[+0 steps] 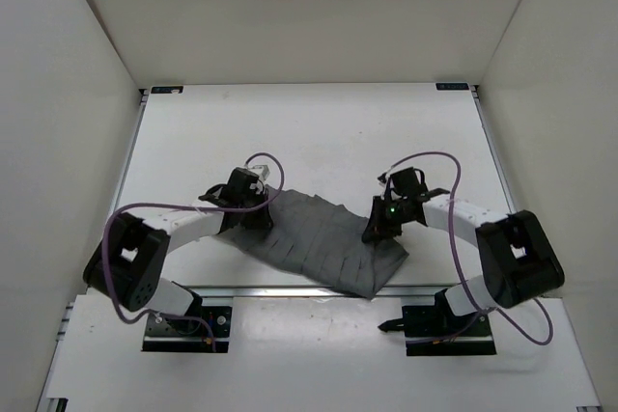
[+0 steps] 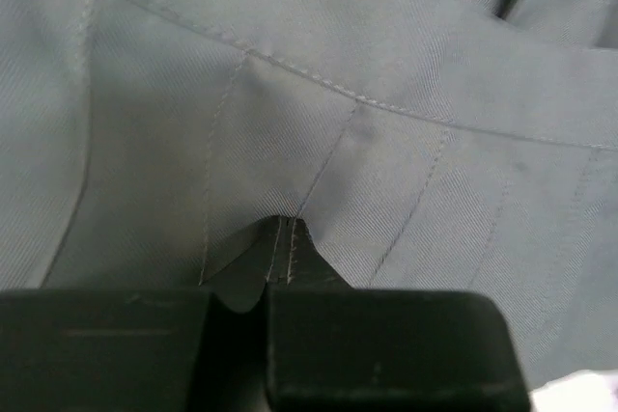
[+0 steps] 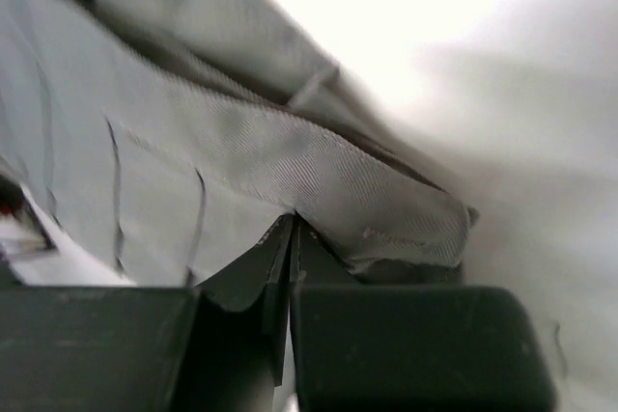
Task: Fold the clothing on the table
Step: Fold the skirt
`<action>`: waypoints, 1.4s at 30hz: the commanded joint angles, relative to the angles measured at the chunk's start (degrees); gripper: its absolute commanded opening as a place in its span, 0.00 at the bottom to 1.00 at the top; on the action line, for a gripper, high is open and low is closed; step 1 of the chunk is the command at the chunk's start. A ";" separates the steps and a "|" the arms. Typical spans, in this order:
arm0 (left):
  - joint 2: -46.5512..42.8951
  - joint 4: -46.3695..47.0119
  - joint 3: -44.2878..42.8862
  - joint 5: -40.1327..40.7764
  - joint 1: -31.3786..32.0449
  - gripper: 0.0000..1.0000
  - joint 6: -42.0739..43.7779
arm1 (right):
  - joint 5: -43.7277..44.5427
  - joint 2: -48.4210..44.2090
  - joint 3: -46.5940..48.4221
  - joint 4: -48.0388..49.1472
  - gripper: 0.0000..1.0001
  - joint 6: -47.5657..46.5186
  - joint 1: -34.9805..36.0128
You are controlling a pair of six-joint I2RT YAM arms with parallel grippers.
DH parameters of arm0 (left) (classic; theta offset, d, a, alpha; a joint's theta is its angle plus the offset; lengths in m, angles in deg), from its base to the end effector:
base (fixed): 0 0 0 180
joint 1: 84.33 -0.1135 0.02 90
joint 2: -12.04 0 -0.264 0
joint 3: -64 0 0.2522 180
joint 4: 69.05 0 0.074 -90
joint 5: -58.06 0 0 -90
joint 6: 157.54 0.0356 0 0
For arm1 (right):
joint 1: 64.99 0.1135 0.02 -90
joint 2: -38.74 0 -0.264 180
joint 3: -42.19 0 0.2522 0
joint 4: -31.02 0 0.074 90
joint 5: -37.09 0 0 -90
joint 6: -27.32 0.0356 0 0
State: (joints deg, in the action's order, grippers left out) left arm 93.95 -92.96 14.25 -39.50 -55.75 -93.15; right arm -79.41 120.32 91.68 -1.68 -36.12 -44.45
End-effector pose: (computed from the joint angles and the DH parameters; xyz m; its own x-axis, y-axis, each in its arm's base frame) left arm 0.2238 -0.1272 0.1499 -0.8899 -0.0032 -0.4562 0.1708 0.9249 -0.3397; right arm 0.2193 0.0991 0.1449 -0.9778 0.0610 -0.2005 -0.0612 0.8319 0.5515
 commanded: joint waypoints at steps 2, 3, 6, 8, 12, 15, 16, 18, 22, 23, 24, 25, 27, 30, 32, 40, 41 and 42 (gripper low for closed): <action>7.20 3.47 -6.18 -0.01 -0.01 0.00 -1.20 | 2.60 7.52 9.69 3.12 0.00 -6.34 -3.04; 9.65 3.56 -8.46 -0.27 -0.45 0.00 -1.64 | 2.60 8.76 10.93 2.94 0.00 -6.44 -4.00; 15.54 3.83 -12.96 -1.06 -0.98 0.00 -1.64 | 3.38 15.44 16.82 2.50 0.00 -9.51 -5.67; 19.24 3.83 -17.95 -0.54 -1.42 0.00 -1.64 | 3.04 20.43 22.17 2.33 0.00 -11.62 -8.30; 26.01 1.63 -27.01 -1.32 -2.38 0.00 -1.64 | 3.82 27.30 32.11 -0.82 0.00 -15.05 -11.65; 28.30 -0.65 -30.45 -0.28 -2.30 0.00 -2.17 | 4.62 30.92 41.51 -3.73 0.00 -17.42 -14.20; 28.22 -1.62 -31.15 0.43 -1.86 0.00 -2.26 | 4.70 31.53 42.23 -4.52 0.00 -18.04 -15.08; 28.05 -3.02 -31.25 2.18 -2.12 0.00 -1.91 | 5.41 31.89 44.60 -5.40 0.00 -18.92 -15.96; 25.94 -1.20 -28.27 -1.13 -4.14 0.00 -1.64 | 3.92 30.66 45.49 -7.34 0.12 -18.05 -18.16; 25.32 -1.10 -28.26 -2.45 -4.23 0.00 -1.81 | 3.22 29.26 45.66 -7.60 0.26 -17.78 -18.16; 24.71 -1.10 -28.61 -2.82 -4.58 0.00 -1.38 | 2.34 27.60 44.88 -7.43 0.42 -16.30 -18.34; 24.18 -2.40 -29.48 -3.60 -4.67 0.00 -1.38 | 2.33 26.27 44.44 -7.34 0.49 -16.02 -18.08; 23.04 -5.05 -32.29 -3.26 -3.97 0.16 -0.50 | 4.77 20.49 40.85 -6.99 0.74 -14.36 -16.76; 19.36 -6.55 -33.62 -1.68 -3.36 0.47 0.81 | 7.16 15.29 35.05 -6.99 0.90 -12.95 -15.70; 16.99 -6.81 -32.84 -0.63 -3.79 0.62 1.26 | 6.73 13.00 31.17 -7.34 0.94 -11.98 -16.22; 8.98 -8.65 -23.71 5.79 -7.22 0.82 3.81 | 14.71 5.17 17.11 -7.69 0.95 -11.28 -13.60; 8.71 -8.31 -21.95 6.40 -7.57 0.82 4.42 | 15.25 5.17 16.14 -7.69 0.96 -11.01 -13.33; 8.27 -8.39 -21.15 7.45 -7.75 0.81 4.86 | 15.86 5.60 15.87 -7.69 0.96 -11.01 -12.98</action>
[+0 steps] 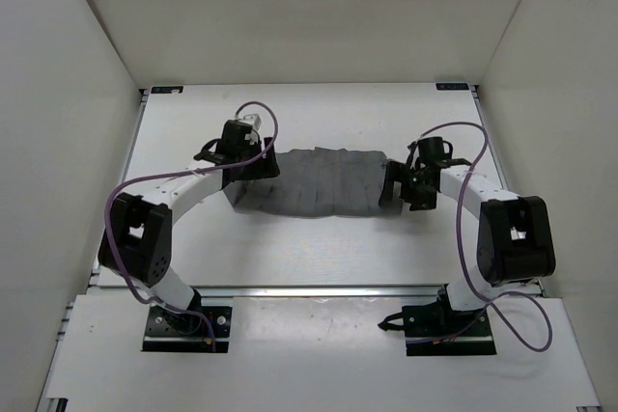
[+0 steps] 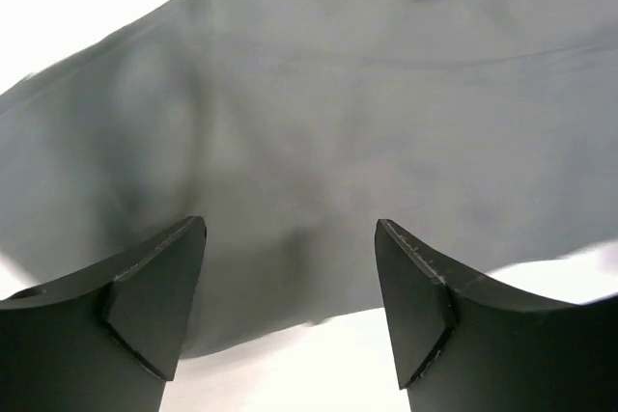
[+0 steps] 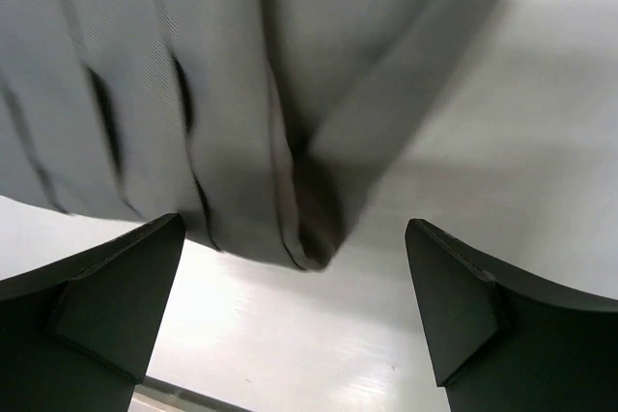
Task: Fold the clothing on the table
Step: Fold the skirt
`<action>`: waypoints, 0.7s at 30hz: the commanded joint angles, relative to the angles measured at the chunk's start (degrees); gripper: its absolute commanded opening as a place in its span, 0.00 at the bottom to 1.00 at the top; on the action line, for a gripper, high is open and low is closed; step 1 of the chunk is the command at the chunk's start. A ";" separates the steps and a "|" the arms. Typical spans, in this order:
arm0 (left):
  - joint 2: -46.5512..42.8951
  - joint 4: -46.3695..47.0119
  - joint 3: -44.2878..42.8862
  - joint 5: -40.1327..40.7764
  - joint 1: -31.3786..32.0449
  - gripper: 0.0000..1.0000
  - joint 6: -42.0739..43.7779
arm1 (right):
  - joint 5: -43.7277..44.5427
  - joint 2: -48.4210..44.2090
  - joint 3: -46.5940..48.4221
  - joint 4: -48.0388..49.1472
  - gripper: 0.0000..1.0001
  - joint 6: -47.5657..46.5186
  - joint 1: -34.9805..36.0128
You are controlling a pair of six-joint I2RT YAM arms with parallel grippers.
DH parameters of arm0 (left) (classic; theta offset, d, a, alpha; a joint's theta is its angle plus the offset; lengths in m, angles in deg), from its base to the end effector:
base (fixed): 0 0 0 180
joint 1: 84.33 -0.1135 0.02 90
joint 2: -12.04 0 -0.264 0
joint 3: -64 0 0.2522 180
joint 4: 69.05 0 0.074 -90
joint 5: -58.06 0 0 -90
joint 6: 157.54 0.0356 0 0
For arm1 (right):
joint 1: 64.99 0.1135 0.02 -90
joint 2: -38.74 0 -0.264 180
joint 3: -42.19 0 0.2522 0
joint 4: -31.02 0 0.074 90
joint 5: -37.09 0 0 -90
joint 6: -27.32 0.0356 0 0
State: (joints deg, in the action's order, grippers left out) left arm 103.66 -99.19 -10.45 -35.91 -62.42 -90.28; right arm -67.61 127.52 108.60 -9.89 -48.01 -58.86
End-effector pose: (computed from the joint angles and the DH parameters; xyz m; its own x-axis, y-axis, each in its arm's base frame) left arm 0.3170 -0.1302 0.2224 -0.7897 -0.0980 -0.6057 0.1199 0.9435 -0.3090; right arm 0.2937 0.0406 0.1846 -0.9140 0.1482 -0.3776 0.0152 0.9428 0.3331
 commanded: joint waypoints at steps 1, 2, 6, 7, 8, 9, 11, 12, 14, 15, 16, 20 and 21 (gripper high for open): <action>-1.52 -2.25 4.08 3.79 -0.56 0.82 2.96 | 4.67 -0.89 -1.05 0.44 0.96 1.05 1.86; -1.00 -3.03 4.35 6.49 -0.03 0.82 4.01 | 5.20 -0.19 -1.22 0.53 0.95 1.66 1.61; 0.93 -4.53 4.35 8.10 -0.03 0.76 5.77 | 7.49 2.28 0.26 2.01 0.95 2.11 2.83; 1.11 -4.45 4.78 8.10 -0.55 0.75 5.43 | 7.40 2.80 0.09 2.28 0.96 2.72 2.83; 1.20 -4.10 4.79 8.27 -0.55 0.75 5.34 | 6.79 3.51 0.96 2.81 0.95 2.46 2.49; 1.37 -3.84 5.48 8.19 -0.73 0.74 5.17 | 6.61 3.77 1.14 3.25 0.94 2.90 2.40; 1.55 -3.49 5.49 8.45 -0.47 0.73 5.16 | 5.65 4.91 1.50 4.13 0.93 2.90 1.60; 1.81 -3.13 5.58 8.71 -0.21 0.71 4.99 | 5.39 4.57 1.93 4.91 0.92 2.81 0.91; 1.99 -3.22 5.75 8.71 0.50 0.69 5.08 | 3.63 5.53 1.94 6.14 0.86 2.81 0.20; 2.60 -2.96 6.10 8.97 0.59 0.68 4.82 | 3.10 5.71 1.85 6.67 0.84 2.55 -0.24; 2.78 -2.52 6.02 9.15 0.59 0.68 4.73 | 2.75 6.32 1.94 6.85 0.78 2.72 -0.24; 5.15 -2.51 6.19 9.42 1.03 0.62 4.03 | 1.70 8.87 2.29 8.17 0.54 1.85 0.37; 5.76 -2.51 6.54 9.33 1.20 0.60 4.11 | 1.52 9.66 2.46 8.78 0.45 1.85 0.90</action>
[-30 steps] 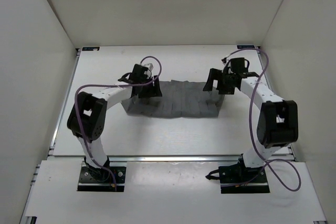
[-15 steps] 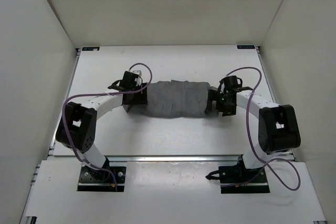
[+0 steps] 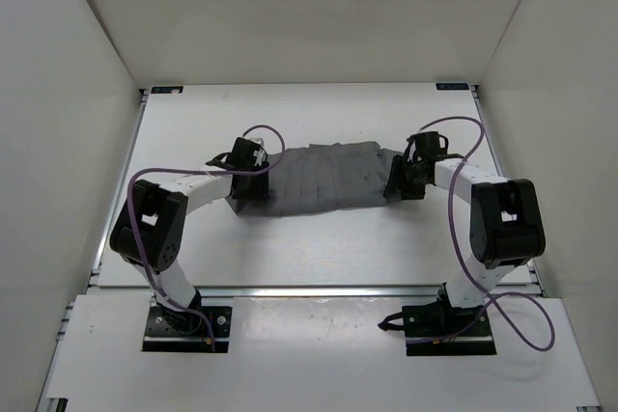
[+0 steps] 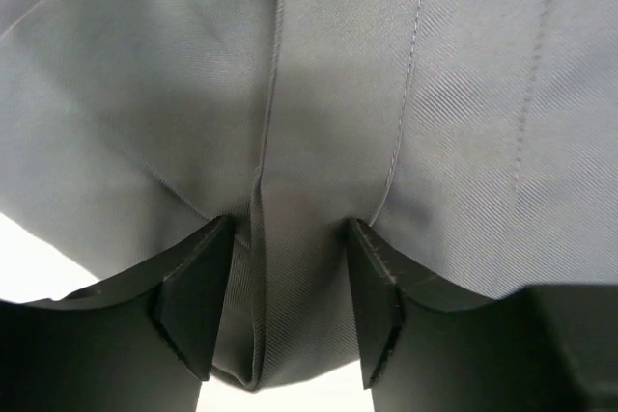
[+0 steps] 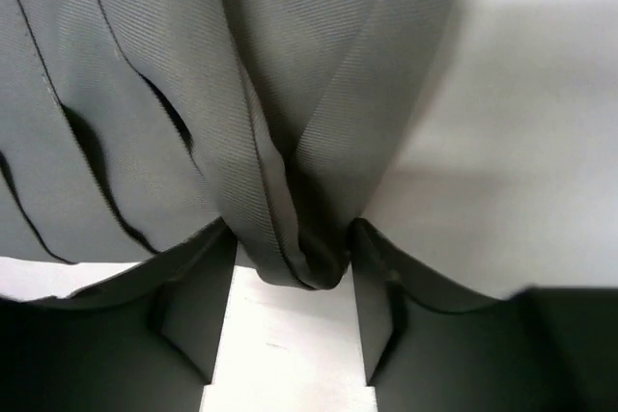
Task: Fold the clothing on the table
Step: Fold the skirt
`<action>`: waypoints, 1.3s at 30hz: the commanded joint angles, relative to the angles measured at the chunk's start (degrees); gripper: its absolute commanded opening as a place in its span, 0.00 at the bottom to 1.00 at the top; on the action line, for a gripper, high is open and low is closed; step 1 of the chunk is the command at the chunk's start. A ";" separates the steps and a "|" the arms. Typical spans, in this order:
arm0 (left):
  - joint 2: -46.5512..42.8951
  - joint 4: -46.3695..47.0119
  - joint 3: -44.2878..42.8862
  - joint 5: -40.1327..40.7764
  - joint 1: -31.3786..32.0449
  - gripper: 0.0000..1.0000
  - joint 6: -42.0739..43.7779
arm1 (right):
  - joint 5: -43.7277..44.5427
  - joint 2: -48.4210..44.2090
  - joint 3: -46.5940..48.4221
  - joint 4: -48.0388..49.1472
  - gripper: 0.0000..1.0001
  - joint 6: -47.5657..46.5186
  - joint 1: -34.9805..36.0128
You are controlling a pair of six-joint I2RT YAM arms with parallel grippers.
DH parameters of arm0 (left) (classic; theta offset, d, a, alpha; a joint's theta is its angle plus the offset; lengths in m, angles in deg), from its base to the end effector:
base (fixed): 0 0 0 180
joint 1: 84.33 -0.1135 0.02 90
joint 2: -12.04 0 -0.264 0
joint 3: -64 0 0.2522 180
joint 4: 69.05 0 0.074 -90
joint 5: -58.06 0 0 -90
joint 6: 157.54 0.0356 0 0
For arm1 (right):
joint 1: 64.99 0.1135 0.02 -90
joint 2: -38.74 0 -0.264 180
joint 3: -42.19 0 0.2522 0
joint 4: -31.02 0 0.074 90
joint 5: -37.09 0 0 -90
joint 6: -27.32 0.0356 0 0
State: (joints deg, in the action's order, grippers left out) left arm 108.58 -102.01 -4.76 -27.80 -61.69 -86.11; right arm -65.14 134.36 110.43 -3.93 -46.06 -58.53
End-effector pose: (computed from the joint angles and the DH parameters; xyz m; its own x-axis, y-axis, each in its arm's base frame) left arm 0.3025 -0.1234 0.1627 -0.8752 0.0209 -0.4834 0.0767 0.9924 -0.0960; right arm 0.3174 0.0435 0.1639 -0.9027 0.1791 -0.3913 0.0527 0.9484 0.3126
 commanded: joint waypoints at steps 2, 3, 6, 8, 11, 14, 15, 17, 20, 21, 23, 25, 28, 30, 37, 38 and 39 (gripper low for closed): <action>1.55 0.22 0.77 1.48 0.31 0.55 -0.68 | -1.31 3.78 0.37 3.43 0.34 -0.18 0.22; 1.73 0.30 0.69 1.31 0.57 0.49 -0.68 | -1.39 4.49 0.97 3.70 0.22 -0.19 0.05; 2.43 -0.05 0.16 1.57 1.27 0.41 -0.94 | -0.87 5.72 2.82 2.92 0.04 -1.15 -0.21; 3.48 -0.22 -0.72 1.66 1.71 0.36 -1.03 | -0.17 5.81 4.32 1.95 0.00 -2.20 -0.57; 4.63 0.21 -1.60 0.61 2.76 0.34 -1.73 | 1.06 4.68 8.71 -1.29 0.00 -4.31 -1.27; 6.47 1.44 -2.82 -0.09 3.91 0.34 -2.61 | 1.68 3.62 15.03 -4.46 0.00 -6.34 -1.89; 6.91 1.80 -2.92 -0.79 4.35 0.34 -2.61 | 1.07 3.09 17.65 -4.91 0.00 -7.73 -1.54; 8.49 2.58 -4.49 -1.24 5.31 0.34 -3.58 | 1.15 2.39 22.93 -7.80 0.01 -9.76 -0.05; 10.51 3.38 -6.34 -3.34 6.37 0.34 -3.93 | 1.24 1.51 26.90 -9.74 0.00 -12.31 3.98; 11.56 3.47 -6.69 -3.79 6.89 0.34 -4.28 | 1.16 1.59 28.82 -10.27 0.00 -13.10 6.00; 12.98 3.82 -8.62 -3.96 7.34 0.34 -4.37 | -0.33 1.86 31.29 -11.15 0.00 -13.37 9.00; 14.47 3.82 -9.76 -5.46 6.81 0.34 -4.11 | -2.00 2.38 31.39 -10.98 0.00 -13.37 13.38; 16.76 3.47 -12.05 -8.27 5.76 0.34 -3.93 | -2.97 4.22 32.35 -10.89 0.00 -13.11 18.48; 17.90 3.29 -12.24 -10.37 4.97 0.34 -4.19 | -5.07 5.45 32.62 -9.31 0.00 -12.84 20.86; 17.72 5.31 -10.13 -15.65 3.82 0.33 -5.34 | -9.04 10.20 34.81 -5.53 0.00 -10.21 27.55; 17.55 5.40 -9.25 -16.00 3.74 0.33 -5.69 | -9.04 10.82 35.25 -5.53 0.00 -9.77 27.90; 17.46 6.01 -8.72 -16.62 3.65 0.33 -5.95 | -9.13 11.61 35.78 -5.44 0.00 -9.24 28.25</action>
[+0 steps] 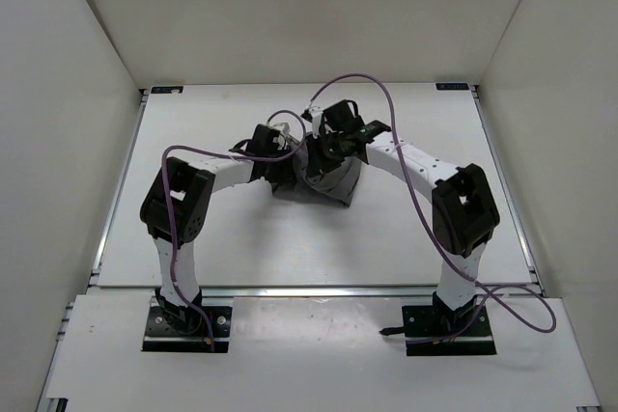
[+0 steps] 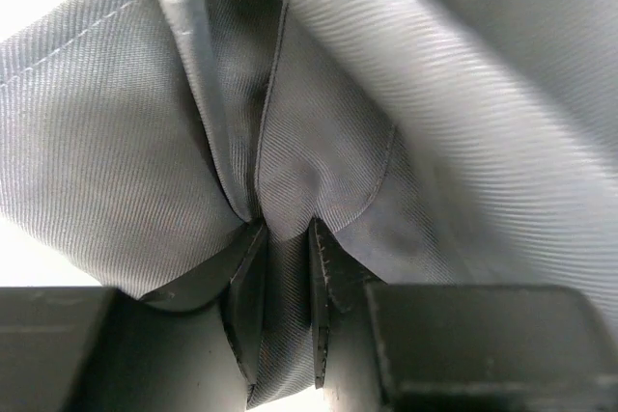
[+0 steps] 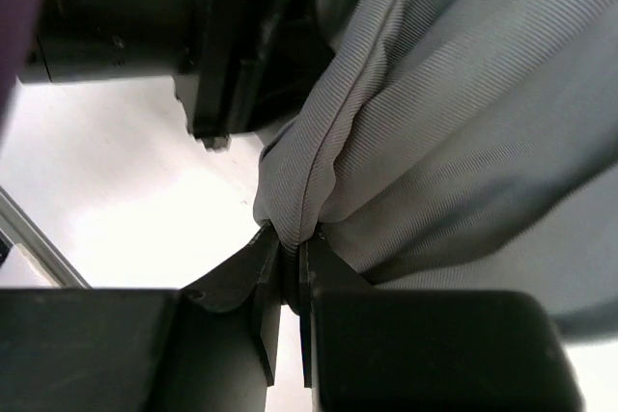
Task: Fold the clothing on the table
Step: Fold the skirt
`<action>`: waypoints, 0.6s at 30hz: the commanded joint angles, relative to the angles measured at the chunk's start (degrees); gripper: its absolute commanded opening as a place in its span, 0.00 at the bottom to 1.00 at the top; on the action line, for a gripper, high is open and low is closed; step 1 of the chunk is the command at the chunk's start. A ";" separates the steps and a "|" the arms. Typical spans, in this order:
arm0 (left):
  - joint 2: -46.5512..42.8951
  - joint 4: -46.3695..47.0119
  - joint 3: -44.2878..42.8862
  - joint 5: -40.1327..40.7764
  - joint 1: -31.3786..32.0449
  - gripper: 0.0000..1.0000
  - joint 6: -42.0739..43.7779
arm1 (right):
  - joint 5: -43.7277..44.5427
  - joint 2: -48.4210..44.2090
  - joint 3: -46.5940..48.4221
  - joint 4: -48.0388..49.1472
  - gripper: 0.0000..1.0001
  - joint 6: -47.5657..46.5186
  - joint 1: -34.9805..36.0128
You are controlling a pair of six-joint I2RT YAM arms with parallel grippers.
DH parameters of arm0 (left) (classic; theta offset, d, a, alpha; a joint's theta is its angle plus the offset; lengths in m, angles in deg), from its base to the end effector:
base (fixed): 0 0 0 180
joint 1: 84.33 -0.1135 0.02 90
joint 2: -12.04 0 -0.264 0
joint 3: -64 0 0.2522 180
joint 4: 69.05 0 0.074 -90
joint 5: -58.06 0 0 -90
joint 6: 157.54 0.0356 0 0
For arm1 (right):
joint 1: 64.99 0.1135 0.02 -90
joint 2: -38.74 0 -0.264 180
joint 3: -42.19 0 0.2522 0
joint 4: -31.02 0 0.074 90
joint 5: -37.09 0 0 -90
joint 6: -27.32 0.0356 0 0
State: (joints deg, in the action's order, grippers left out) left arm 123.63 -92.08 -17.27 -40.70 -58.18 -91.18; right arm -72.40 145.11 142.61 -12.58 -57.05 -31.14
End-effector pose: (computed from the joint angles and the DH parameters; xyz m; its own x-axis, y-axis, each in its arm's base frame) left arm 0.3567 -0.1812 0.1441 -0.8671 -0.0158 -0.4978 0.1850 0.9178 -0.3513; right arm 0.3381 0.2410 0.2588 -0.6981 -0.3569 -0.6207 -0.6395 0.7007 0.3163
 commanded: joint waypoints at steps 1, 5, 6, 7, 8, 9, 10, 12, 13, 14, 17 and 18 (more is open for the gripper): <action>2.32 -3.73 4.57 -4.77 -0.05 0.33 -1.49 | -2.05 0.95 3.26 3.30 0.00 2.10 1.05; 2.14 -1.71 6.25 -7.06 -0.22 0.33 -2.29 | -3.71 2.09 3.00 6.54 0.00 4.91 1.84; 2.14 -1.71 6.85 -7.50 -0.05 0.32 -2.46 | -4.15 2.35 2.74 6.90 0.00 5.53 2.27; 2.05 -0.92 7.30 -8.29 0.04 0.32 -2.81 | -4.59 3.14 2.73 8.04 0.00 5.88 2.63; 2.05 -1.00 7.65 -8.73 -0.05 0.32 -3.08 | -4.86 3.32 2.47 8.48 0.00 6.41 2.80; 2.05 -0.31 8.35 -9.00 0.04 0.32 -3.34 | -5.03 3.67 2.90 8.75 0.00 6.76 3.24; 2.14 0.22 9.14 -9.52 -0.05 0.31 -3.52 | -4.95 4.02 3.17 8.93 0.01 6.76 3.51; 1.96 0.75 9.84 -11.62 -0.66 0.31 -4.22 | -5.47 5.59 3.96 8.93 0.00 7.20 4.12; 1.88 1.10 10.37 -11.64 -1.45 0.32 -4.40 | -6.00 5.78 4.22 9.45 0.00 7.73 4.12; 1.62 1.28 10.90 -12.07 -1.19 0.32 -4.49 | -6.87 6.39 4.05 9.54 0.00 7.30 4.12; 0.48 1.19 12.13 -12.34 -2.42 0.35 -4.49 | -7.14 7.80 3.71 8.93 0.15 7.90 4.21; -0.05 1.54 12.57 -12.78 -2.77 0.37 -4.23 | -6.71 7.89 3.87 8.32 0.22 8.08 4.21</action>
State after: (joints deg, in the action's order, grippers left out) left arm 122.41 -80.48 -9.24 -52.78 -60.97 -97.10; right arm -77.23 152.28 144.49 -6.53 -50.04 -27.91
